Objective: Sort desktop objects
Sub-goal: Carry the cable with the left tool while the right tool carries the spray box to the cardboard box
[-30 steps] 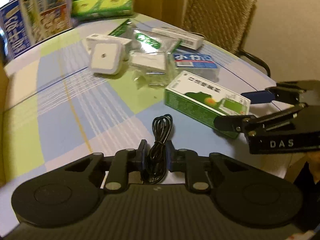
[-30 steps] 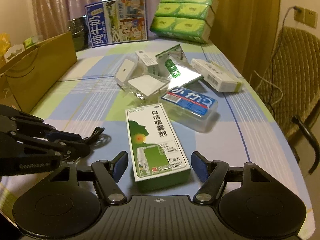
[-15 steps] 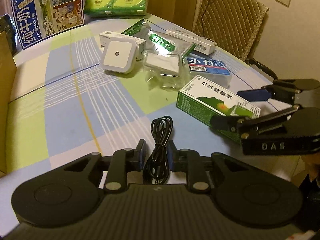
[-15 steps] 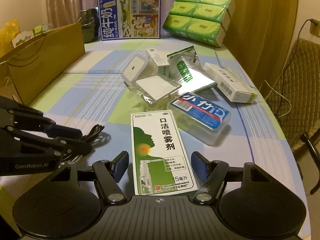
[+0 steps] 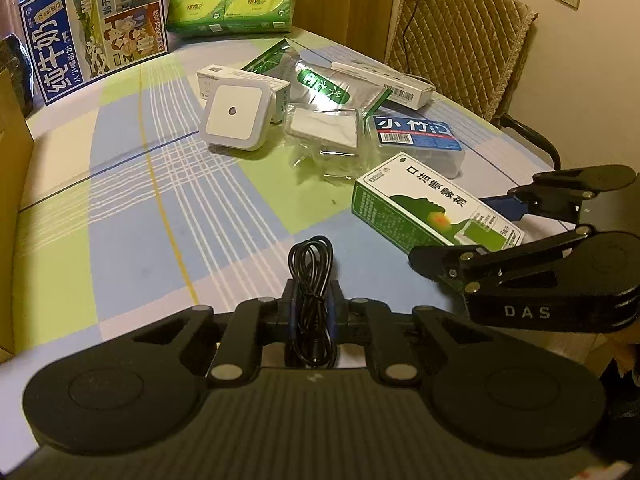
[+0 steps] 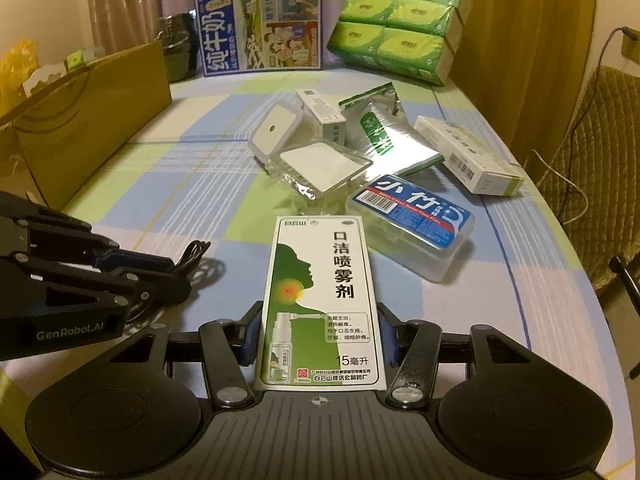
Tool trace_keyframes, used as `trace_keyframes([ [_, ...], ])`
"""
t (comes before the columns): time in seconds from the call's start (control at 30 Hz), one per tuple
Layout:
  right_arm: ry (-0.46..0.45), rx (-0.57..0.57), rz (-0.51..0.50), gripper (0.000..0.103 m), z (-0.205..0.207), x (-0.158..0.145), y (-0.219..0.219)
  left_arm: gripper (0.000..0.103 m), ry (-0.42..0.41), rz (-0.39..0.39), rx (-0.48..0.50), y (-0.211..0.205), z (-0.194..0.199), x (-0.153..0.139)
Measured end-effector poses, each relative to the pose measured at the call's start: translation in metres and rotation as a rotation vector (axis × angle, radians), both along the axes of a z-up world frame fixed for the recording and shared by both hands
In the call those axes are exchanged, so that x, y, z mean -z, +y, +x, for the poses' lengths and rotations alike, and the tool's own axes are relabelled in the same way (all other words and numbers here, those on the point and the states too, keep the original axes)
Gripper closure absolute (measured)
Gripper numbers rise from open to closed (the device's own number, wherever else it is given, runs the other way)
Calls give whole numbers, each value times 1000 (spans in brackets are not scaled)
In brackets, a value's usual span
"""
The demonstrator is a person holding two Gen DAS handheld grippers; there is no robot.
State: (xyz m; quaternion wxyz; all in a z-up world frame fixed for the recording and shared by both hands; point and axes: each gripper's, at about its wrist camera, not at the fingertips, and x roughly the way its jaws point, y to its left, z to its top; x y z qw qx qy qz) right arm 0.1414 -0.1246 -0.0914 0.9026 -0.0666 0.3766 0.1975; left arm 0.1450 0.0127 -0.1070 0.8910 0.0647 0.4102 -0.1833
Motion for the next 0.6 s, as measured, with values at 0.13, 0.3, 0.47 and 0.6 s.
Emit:
trace_keyframes([
  [0.13, -23, 8, 20, 50, -4, -6, 0, 93, -13, -12, -7, 3, -2, -4],
  [0.3, -48, 19, 45, 50, -9, -16, 1, 93, -25, -28, -22, 6, -5, -11],
  [0.47, -66, 20, 54, 50, -17, -28, 5, 93, -30, -25, -33, 7, -10, -17],
  [0.6, -80, 49, 71, 50, -26, -41, 4, 93, -37, -26, -50, 8, -13, -27],
])
